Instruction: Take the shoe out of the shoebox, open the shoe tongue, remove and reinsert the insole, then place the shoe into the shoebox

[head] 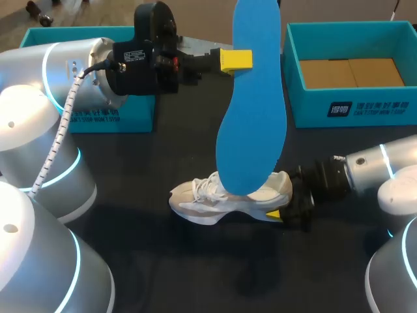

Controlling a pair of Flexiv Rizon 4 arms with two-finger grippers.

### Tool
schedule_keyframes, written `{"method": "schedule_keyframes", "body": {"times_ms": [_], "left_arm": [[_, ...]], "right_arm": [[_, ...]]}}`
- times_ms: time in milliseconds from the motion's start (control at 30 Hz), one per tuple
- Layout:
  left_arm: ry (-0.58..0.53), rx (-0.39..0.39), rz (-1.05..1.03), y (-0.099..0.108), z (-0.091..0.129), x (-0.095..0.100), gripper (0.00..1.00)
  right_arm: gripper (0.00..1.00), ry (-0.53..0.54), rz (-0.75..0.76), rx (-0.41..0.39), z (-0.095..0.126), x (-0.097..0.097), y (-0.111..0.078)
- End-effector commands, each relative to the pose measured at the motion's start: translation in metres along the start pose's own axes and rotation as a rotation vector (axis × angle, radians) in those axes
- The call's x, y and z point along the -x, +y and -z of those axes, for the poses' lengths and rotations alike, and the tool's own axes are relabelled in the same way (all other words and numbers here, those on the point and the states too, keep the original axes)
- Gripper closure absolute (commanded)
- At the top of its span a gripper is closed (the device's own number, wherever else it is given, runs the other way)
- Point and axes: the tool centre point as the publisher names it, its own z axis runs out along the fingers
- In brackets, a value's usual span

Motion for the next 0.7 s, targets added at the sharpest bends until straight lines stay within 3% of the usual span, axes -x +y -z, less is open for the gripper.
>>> {"method": "schedule_keyframes", "body": {"times_ms": [33,400,700], "left_arm": [[0.002,-0.001,0.0,0.0,-0.001,0.001,1.0],[0.002,-0.001,0.0,0.0,-0.001,0.001,1.0],[0.002,-0.001,0.0,0.0,-0.001,0.001,1.0]], "right_arm": [[0.0,-0.006,-0.018,-0.046,0.007,-0.001,0.007],[0.0,-0.03,-0.06,-0.185,0.025,-0.011,0.03],[0.0,-0.124,-0.126,-0.358,0.034,-0.018,0.05]]}}
